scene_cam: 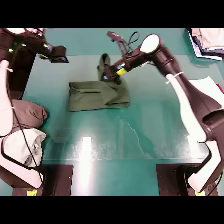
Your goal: Fold the shirts.
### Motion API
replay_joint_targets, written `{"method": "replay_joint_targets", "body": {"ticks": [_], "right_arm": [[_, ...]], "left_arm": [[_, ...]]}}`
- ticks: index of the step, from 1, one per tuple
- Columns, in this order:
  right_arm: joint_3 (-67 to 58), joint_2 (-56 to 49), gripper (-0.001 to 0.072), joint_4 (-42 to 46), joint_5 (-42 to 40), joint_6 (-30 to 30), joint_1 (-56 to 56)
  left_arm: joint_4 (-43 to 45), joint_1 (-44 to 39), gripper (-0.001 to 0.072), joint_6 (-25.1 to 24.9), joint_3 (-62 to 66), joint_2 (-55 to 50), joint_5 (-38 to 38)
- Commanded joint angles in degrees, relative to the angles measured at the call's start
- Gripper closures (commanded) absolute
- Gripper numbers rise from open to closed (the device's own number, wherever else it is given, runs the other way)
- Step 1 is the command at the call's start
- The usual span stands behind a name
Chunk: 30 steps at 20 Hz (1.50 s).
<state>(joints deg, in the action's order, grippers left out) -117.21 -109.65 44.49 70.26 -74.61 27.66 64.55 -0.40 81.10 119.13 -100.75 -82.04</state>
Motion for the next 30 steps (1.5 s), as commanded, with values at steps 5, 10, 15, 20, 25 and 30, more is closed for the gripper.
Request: {"method": "replay_joint_targets", "body": {"ticks": [5, 10, 15, 20, 25, 30], "right_arm": [[-1.16, -9.46, 0.0132, -14.71, -20.24, 12.13, 7.72], [13.14, 0.57, 0.0145, -9.27, -6.69, 8.37, -1.73], [29.75, 10.23, 0.0167, -6.88, -5.64, 4.35, -14.23], [37.59, 10.78, 0.0011, -9.07, -6.71, 3.02, -19.02], [34.97, 3.43, 0.0011, -17.66, -7.67, 3.06, -15.58], [23.78, -6.58, 0.0063, -17.94, -7.26, 0.0, -10.62]], "left_arm": [[1.05, 2.19, 0.0682, -0.15, -0.52, 3.19, -3.67], [0.98, 2.34, 0.0683, -0.7, -0.68, 3.19, -5.01], [0.83, 2.34, 0.0682, -0.66, -6.21, 3.19, -4.5], [-1.2, 2.34, 0.0682, -0.68, -7.87, 3.19, -1.9], [-2.23, 1.2, 0.0682, -0.76, -7.87, 3.19, -1.16], [-2.86, 0.81, 0.0682, -1.01, -7.87, 3.19, -2.27]]}}
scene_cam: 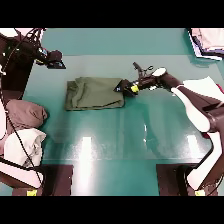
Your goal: Fold the shirts.
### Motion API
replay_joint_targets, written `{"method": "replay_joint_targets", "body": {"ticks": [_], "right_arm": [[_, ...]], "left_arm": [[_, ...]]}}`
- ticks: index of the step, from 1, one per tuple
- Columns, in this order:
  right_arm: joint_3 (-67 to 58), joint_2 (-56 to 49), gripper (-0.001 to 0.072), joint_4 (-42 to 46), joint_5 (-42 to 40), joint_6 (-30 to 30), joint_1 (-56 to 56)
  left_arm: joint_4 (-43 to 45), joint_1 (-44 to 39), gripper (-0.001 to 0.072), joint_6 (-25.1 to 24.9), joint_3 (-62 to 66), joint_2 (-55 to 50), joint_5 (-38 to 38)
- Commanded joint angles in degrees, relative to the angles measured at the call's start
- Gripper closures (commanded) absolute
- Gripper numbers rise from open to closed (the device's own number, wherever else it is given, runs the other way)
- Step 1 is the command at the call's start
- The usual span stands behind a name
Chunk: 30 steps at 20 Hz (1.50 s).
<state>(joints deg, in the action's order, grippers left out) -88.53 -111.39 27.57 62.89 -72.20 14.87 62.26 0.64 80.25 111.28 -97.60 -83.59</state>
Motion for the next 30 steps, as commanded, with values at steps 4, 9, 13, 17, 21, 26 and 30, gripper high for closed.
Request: {"method": "replay_joint_targets", "body": {"ticks": [4, 9, 13, 17, 21, 26, 30], "right_arm": [[-9.73, -7.08, 0.0686, -0.9, 0.33, 0.31, 2.99], [-10.58, 0.92, 0.0695, 10.21, 1.7, -0.68, -0.22], [-10.56, 11.15, 0.0695, 25.38, 5.53, -6.36, -9.31], [-4.44, 21.55, 0.0695, 31.08, 5.35, -9.99, -23.17], [6.62, 31.41, 0.0696, 30.97, 0.48, -10.51, -38.69], [14.75, 40.76, 0.0696, 30.88, -4.11, -7.89, -52.52], [13.14, 44.68, 0.0696, 30.49, -3.96, -5.62, -55.82]], "left_arm": [[-0.57, -0.26, 0.0682, -0.76, -0.02, 0.04, -3.08], [-1.01, -0.26, 0.0683, -0.76, -0.02, 0.04, -4.35], [-1.16, -0.76, 0.0683, -0.76, -0.02, 0.04, -4.44], [-1.14, -4.59, 0.0683, -0.96, -0.02, 0.04, -3.63], [-1.14, -9.38, 0.0683, -0.98, -0.02, 0.04, -0.46], [-1.11, -13.18, 0.0683, -0.98, -0.02, 0.04, 2.05], [-1.01, -13.57, 0.0683, -0.98, -0.02, 0.04, 2.62]]}}
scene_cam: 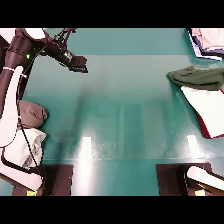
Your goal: Fold the shirts.
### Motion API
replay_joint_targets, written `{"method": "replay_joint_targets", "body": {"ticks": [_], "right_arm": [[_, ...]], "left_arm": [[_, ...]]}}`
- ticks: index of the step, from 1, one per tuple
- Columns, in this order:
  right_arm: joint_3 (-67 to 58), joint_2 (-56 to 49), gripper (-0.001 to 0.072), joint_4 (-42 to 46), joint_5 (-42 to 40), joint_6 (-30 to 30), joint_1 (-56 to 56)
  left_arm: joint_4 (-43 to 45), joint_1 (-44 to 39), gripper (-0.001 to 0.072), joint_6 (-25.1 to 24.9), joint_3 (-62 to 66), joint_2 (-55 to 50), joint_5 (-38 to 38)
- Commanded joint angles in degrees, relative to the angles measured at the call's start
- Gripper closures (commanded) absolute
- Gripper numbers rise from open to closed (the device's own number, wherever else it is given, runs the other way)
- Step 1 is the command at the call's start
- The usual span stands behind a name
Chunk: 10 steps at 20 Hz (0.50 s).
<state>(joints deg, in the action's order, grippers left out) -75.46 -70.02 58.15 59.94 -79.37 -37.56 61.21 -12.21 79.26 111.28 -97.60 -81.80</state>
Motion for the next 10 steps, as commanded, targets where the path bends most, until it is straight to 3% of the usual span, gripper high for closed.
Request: {"method": "replay_joint_targets", "body": {"ticks": [1, 4, 10], "right_arm": [[-1.09, 4.5, 0.0696, 0.11, -0.98, 1.53, -3.74], [-4.44, 8.0, 0.0696, 0.59, 1.11, 1.4, -4.57], [-5.2, 10.43, 0.0696, 3.78, 14.95, -1.66, -9.44]], "left_arm": [[0.07, -0.72, 0.0683, 0.0, -0.02, 0.04, 0.79], [0.07, -0.72, 0.0683, -0.07, -0.02, 0.04, 0.72], [0.07, -0.72, 0.0682, -1.68, -0.02, 0.04, 0.55]]}}
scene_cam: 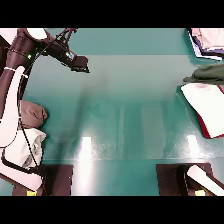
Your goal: Fold the shirts.
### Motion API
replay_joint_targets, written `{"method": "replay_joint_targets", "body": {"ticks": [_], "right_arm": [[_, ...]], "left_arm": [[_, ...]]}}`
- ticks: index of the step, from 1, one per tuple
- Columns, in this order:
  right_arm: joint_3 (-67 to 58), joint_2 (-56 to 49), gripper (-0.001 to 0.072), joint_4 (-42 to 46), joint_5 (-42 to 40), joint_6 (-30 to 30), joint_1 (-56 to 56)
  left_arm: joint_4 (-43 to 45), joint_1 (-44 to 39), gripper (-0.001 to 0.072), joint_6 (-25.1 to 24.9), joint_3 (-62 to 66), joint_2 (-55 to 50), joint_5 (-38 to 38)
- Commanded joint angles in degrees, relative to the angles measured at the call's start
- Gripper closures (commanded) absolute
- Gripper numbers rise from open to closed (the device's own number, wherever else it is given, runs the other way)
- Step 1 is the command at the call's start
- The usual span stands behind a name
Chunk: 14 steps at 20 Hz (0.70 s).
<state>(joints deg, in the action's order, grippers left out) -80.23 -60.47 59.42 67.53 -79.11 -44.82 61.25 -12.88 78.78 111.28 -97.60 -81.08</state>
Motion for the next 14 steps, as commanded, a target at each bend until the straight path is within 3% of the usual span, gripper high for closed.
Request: {"method": "replay_joint_targets", "body": {"ticks": [1, 5, 6, 8, 9, 14], "right_arm": [[-0.42, 0.83, 0.0695, 5.55, 10.49, -2.19, -2.73], [-0.39, 0.79, 0.0688, 17.84, 19.3, -6.97, -2.91], [-0.37, 0.79, 0.0629, 20.02, 20.9, -7.61, -2.91], [-0.37, 0.81, 0.0142, 22.82, 23.37, -7.89, -2.91], [-0.37, 0.81, 0.0049, 23.28, 23.98, -7.89, -2.91], [-0.37, 0.81, 0.0053, 16.5, 24.63, -8.5, -1.68]], "left_arm": [[0.04, -0.04, 0.0682, -1.25, -0.02, 0.04, -0.44], [0.04, -0.04, 0.0682, -1.29, -0.04, 0.04, -0.59], [0.04, -0.04, 0.0682, -1.33, -0.02, 0.04, -0.68], [0.04, -0.04, 0.0682, -2.47, -0.02, 0.04, -1.05], [0.04, -0.04, 0.0682, -2.73, -0.02, 0.04, -1.29], [0.04, -0.04, 0.0682, -2.73, -0.04, 0.04, -2.1]]}}
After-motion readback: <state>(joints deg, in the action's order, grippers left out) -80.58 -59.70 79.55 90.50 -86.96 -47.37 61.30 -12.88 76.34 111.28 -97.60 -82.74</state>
